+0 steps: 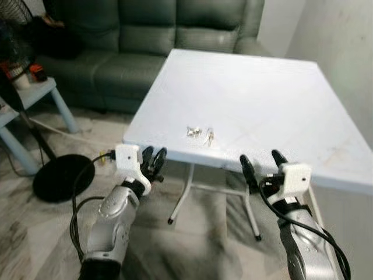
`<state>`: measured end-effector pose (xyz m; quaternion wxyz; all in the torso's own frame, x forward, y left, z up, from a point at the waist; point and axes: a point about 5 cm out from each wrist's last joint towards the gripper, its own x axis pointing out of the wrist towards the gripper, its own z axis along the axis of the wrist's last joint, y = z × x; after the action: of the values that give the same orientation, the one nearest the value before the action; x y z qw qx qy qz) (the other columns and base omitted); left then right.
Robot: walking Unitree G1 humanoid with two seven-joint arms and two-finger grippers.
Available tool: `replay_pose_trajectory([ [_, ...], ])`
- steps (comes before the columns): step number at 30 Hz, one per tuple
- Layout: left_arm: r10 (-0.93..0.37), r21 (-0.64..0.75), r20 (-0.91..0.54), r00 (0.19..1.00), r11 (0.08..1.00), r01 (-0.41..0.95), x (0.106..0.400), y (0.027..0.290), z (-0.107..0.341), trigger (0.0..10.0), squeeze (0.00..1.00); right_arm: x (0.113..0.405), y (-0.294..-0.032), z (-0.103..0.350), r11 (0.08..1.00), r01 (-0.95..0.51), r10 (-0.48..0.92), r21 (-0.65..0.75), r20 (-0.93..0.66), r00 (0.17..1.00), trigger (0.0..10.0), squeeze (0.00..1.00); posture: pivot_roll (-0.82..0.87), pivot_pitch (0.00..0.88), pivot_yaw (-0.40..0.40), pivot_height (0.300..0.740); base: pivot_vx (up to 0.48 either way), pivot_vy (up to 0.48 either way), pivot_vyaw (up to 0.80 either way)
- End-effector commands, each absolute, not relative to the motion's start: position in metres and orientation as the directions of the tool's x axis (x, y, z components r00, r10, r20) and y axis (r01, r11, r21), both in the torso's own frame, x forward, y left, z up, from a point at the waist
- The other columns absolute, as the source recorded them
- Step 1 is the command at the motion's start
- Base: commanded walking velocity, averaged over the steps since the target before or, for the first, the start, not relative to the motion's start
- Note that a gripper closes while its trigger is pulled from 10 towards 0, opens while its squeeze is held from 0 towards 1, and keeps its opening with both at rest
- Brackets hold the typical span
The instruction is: Hang keys on a hook
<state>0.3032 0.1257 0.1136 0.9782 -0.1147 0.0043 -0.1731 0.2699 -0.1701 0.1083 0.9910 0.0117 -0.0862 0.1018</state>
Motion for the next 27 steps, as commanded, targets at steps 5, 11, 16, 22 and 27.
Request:
replay_pose_trajectory([
  [5, -0.316, -0.227, 0.025, 0.949, 0.922, 0.313, 0.3043, 0.1334, 0.1121, 10.0, 0.00, 0.2716, -0.1625, 0.1127, 0.972, -0.235, 0.229, 0.010, 0.189, 0.955, 10.0, 0.00, 0.10, 0.007, -0.048, 0.740, 0.295, 0.000, 0.00],
  [11, -0.313, -0.231, 0.025, 0.949, 0.922, 0.311, 0.3036, 0.1322, 0.1110, 10.0, 0.00, 0.2708, -0.1634, 0.1129, 0.970, -0.243, 0.239, 0.003, 0.185, 0.953, 10.0, 0.00, 0.10, 0.005, -0.055, 0.740, 0.140, 0.360, 0.00],
  [16, -0.313, -0.228, 0.025, 0.950, 0.923, 0.310, 0.3032, 0.1318, 0.1102, 10.0, 0.00, 0.2706, -0.1638, 0.1130, 0.969, -0.246, 0.241, 0.002, 0.184, 0.953, 10.0, 0.00, 0.10, 0.006, -0.060, 0.740, 0.000, 0.461, 0.00],
  [22, -0.311, -0.229, 0.024, 0.950, 0.923, 0.308, 0.3027, 0.1303, 0.1089, 10.0, 0.00, 0.2711, -0.1642, 0.1128, 0.968, -0.252, 0.248, -0.002, 0.179, 0.952, 10.0, 0.00, 0.10, 0.004, -0.065, 0.740, 0.000, 0.461, 0.00],
  [27, -0.302, -0.221, 0.033, 0.953, 0.927, 0.302, 0.3032, 0.1313, 0.1104, 10.0, 0.00, 0.2713, -0.1641, 0.1133, 0.967, -0.256, 0.252, -0.004, 0.179, 0.951, 10.0, 0.00, 0.10, 0.006, -0.069, 0.740, 0.131, 0.407, 0.00],
])
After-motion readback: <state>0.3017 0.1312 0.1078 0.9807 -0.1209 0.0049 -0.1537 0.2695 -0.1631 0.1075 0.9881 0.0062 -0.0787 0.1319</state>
